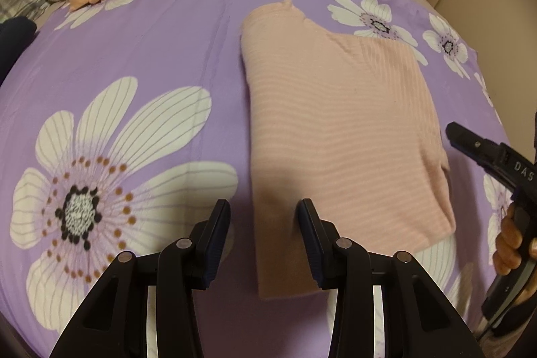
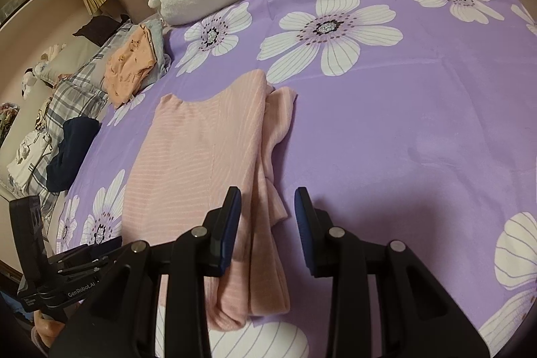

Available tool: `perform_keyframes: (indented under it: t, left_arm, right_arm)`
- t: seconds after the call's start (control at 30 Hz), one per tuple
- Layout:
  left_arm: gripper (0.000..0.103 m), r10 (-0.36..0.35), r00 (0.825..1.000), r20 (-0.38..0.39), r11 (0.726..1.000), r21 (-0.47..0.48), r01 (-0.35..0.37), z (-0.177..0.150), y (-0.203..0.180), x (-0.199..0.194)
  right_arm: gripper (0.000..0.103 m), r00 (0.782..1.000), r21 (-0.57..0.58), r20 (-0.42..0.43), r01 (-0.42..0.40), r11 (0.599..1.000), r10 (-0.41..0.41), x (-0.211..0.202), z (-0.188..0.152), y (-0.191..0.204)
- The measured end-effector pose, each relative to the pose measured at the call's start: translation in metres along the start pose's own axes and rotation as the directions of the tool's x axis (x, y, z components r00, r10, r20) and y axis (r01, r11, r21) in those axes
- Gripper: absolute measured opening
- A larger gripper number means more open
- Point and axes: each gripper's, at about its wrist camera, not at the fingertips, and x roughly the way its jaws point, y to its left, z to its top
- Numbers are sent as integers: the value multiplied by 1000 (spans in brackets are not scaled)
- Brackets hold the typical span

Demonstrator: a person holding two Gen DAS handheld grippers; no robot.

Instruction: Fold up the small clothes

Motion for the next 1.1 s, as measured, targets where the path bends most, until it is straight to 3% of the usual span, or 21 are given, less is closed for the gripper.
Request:
perform_keyframes:
  t: [0.23, 0.33, 0.47, 0.57, 0.73, 0.87, 1.1]
  left_arm:
    - [40, 0, 1000, 20, 1000, -14, 0, -12, 6, -17]
    - [40, -29, 997, 69, 1000, 9, 28, -16, 0, -30]
    - [40, -59, 994, 94, 997, 48, 55, -17, -12, -32]
    - [40, -66, 994, 82, 995, 81, 59, -18, -22, -20]
    - [40, -35, 998, 53, 995, 99, 29, -21, -25, -3]
    - [40, -42, 998, 53, 995, 96, 36, -23, -22, -4]
    - [40, -35, 998, 51, 997, 75, 31, -26, -12, -12]
  right_arm:
    - [34, 999, -47, 34, -5, 999, 6, -21, -6, 12]
    - [35, 996, -122, 44, -69, 990, 75, -30, -15, 30]
    - [33, 992, -158, -7, -129, 979, 129, -20, -27, 44]
    - [32, 991, -144, -56, -128, 981, 121, -4, -36, 44]
    - [26, 991, -111, -124, -56, 992, 42, 19, -44, 33]
    - [20, 991, -73, -121, -66, 995, 57, 16, -44, 21]
    - [26, 995, -65, -87, -62, 996, 57, -2, -37, 11]
